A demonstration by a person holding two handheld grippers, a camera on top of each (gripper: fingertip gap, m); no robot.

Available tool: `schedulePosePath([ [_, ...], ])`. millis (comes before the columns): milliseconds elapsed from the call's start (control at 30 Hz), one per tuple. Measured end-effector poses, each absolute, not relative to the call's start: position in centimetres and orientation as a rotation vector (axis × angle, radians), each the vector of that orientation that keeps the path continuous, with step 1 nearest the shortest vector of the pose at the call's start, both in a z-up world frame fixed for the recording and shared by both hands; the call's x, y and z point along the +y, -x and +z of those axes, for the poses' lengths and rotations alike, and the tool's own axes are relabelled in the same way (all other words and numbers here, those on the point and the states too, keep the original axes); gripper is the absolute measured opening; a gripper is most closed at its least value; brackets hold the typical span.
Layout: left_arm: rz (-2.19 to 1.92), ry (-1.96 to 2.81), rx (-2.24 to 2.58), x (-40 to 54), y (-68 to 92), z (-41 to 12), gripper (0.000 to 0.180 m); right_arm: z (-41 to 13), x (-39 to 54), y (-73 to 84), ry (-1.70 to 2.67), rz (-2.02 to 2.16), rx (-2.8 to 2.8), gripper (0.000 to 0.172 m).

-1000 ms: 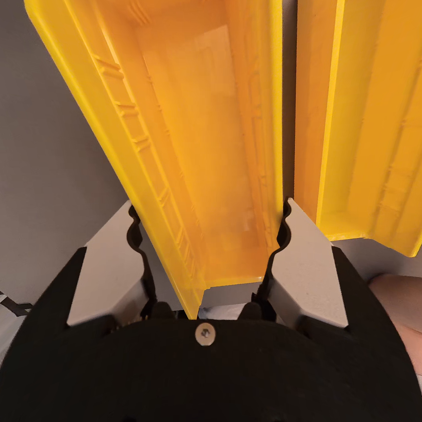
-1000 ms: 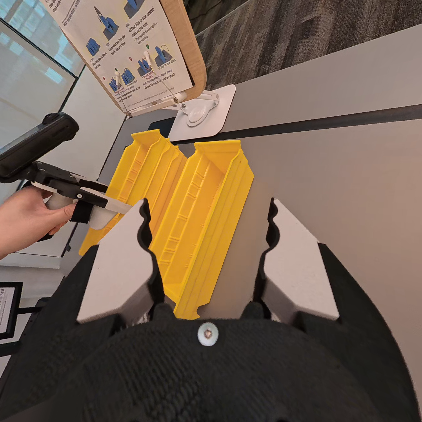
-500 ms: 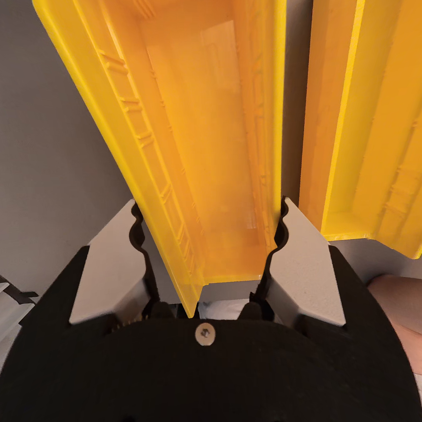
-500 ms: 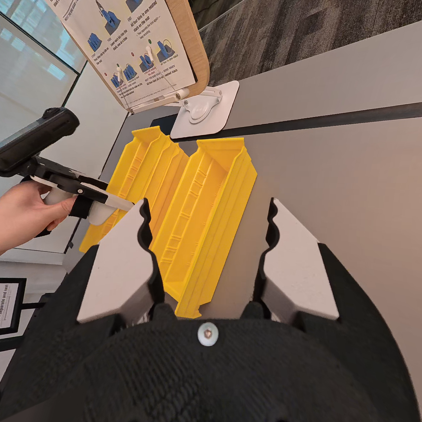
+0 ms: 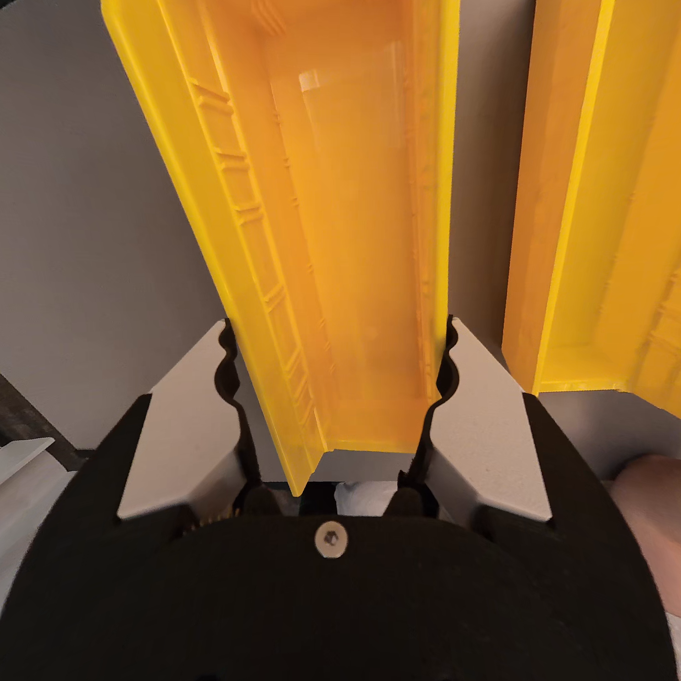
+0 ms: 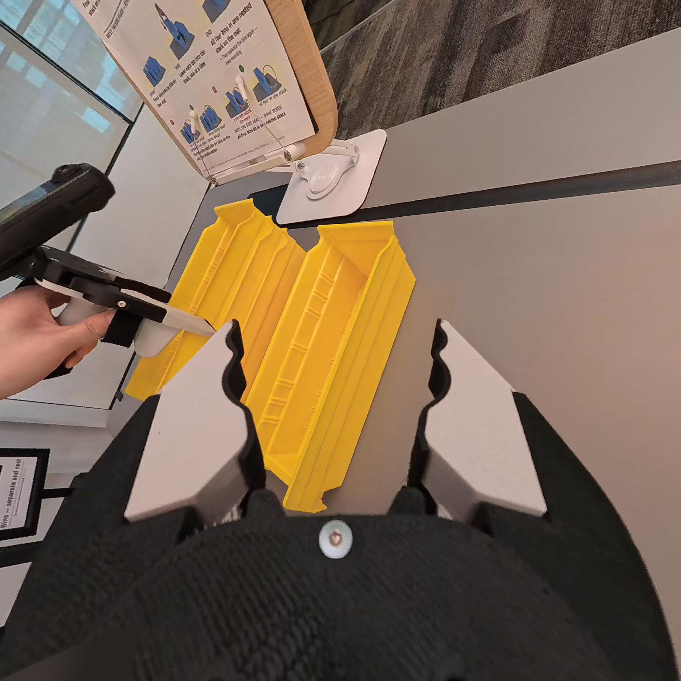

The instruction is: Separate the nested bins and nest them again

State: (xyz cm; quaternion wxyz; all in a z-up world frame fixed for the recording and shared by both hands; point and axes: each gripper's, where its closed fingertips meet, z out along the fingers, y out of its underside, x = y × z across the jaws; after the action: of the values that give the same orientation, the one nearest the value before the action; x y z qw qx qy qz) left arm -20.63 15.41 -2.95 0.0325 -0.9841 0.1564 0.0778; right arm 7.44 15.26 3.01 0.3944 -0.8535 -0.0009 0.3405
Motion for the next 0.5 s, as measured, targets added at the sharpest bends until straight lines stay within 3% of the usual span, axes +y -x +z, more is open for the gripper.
schedulePosePath([
  [500,0.245,2.993,0.504,15.3,20.2,-4.0,0.125,2.8,15.2,-7.3,2.174,0.865,-0.006,0.102],
])
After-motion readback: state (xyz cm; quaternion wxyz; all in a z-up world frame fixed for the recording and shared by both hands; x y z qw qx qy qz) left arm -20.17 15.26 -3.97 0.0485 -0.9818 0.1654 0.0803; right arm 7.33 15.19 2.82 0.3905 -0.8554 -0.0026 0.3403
